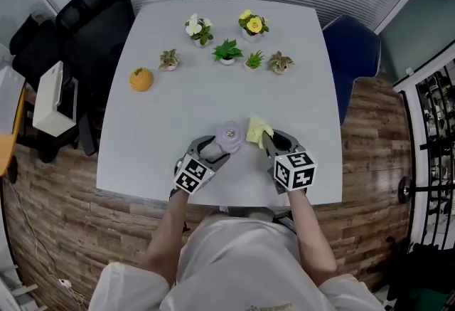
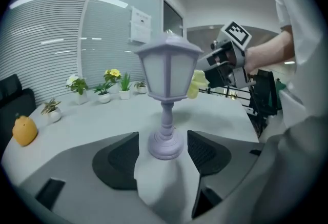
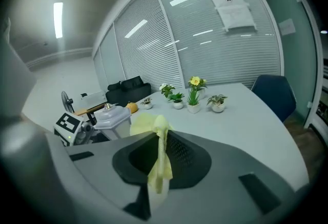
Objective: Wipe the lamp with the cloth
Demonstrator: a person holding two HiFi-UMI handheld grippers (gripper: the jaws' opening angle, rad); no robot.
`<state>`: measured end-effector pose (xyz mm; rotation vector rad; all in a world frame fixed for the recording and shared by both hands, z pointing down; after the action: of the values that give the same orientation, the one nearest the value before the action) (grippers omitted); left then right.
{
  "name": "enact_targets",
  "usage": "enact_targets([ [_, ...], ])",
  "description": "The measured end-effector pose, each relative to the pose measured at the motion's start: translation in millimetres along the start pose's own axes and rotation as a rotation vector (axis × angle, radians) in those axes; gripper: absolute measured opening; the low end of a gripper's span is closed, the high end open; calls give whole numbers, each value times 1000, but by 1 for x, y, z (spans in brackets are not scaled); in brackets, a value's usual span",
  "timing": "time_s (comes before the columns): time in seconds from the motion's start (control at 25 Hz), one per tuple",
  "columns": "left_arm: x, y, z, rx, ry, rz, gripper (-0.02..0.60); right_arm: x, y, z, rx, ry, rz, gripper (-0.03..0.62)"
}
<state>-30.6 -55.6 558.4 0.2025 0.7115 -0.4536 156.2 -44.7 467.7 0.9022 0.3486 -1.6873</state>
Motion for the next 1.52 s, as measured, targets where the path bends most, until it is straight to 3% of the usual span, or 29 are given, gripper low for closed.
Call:
enact_targets([
  [0.24,7,-2,-52,48,154,-287,295,2,-14,-36,-107,96,-13,43],
  [0.36,23,-2,-84,83,262,-351,293,3,-25,-53,-129,144,-7,43],
  [0.52,49,4,-124,137,358,-329,175,6,-40,-65,-137,180,-27,43],
  [0.64,68,4,-146,193,419,-315,139,13,-47,-71,-156,203,-58,43],
  [0.84,90,0,-165,251,439,-318,11,26,-49,-88,-222,260,-75,43],
  [1.2,102,4,-167,287,407,-280,2,37,-54,-107,-285,318,-111,43],
  [1.52,102,-2,-172,306,424,-299,2,35,-55,-107,-273,321,-105,43],
])
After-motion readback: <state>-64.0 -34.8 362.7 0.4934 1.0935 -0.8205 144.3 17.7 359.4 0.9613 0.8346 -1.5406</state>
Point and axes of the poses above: the fingertips, and each gripper's own axes: z forward along the fingers, y to its right, x out of its top, the point moved 5 cm from there along -z, backward along the fingers, and after that the axes turned 13 degrees about -y, right-handed, at the moved point
